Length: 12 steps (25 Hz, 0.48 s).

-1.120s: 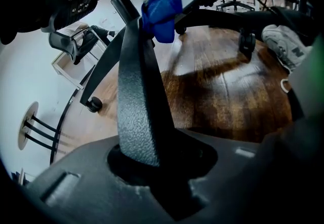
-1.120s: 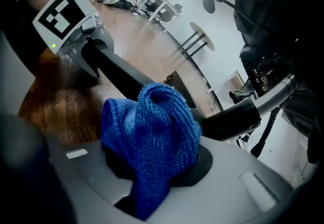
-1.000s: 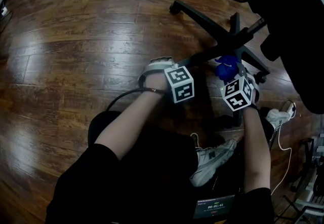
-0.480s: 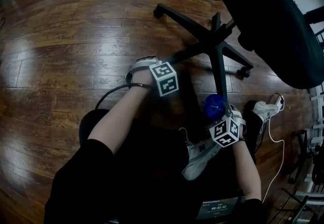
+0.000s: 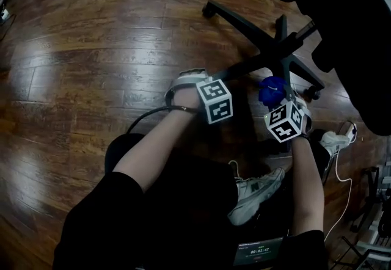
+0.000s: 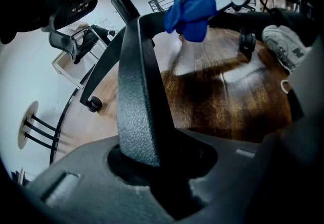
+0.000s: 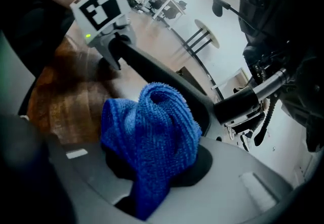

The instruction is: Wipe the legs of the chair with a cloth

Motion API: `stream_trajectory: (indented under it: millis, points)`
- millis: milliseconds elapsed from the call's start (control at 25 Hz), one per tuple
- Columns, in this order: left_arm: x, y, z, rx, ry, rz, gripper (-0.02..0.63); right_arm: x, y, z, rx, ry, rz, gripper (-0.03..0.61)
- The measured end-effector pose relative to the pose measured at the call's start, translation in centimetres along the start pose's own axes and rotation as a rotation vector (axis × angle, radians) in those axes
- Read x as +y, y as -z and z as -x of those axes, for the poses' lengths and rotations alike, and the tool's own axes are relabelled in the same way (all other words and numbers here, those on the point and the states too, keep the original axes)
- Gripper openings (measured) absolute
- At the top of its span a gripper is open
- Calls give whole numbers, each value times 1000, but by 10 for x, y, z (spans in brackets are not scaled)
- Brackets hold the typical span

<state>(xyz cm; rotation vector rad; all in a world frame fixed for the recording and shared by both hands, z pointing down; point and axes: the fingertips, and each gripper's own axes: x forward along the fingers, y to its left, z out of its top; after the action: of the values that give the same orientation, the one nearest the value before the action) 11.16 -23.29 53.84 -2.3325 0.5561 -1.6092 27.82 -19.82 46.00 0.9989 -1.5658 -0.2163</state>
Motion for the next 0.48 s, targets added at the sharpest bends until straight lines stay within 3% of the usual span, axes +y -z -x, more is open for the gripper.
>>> stream_trajectory:
  millis: [240, 480]
  points:
    - [3, 1, 0, -2, -24, -12, 112, -29, -26, -13, -57, 30, 3, 95]
    - [2, 2, -1, -6, -27, -9, 112, 16, 5, 17, -52, -15, -32, 95]
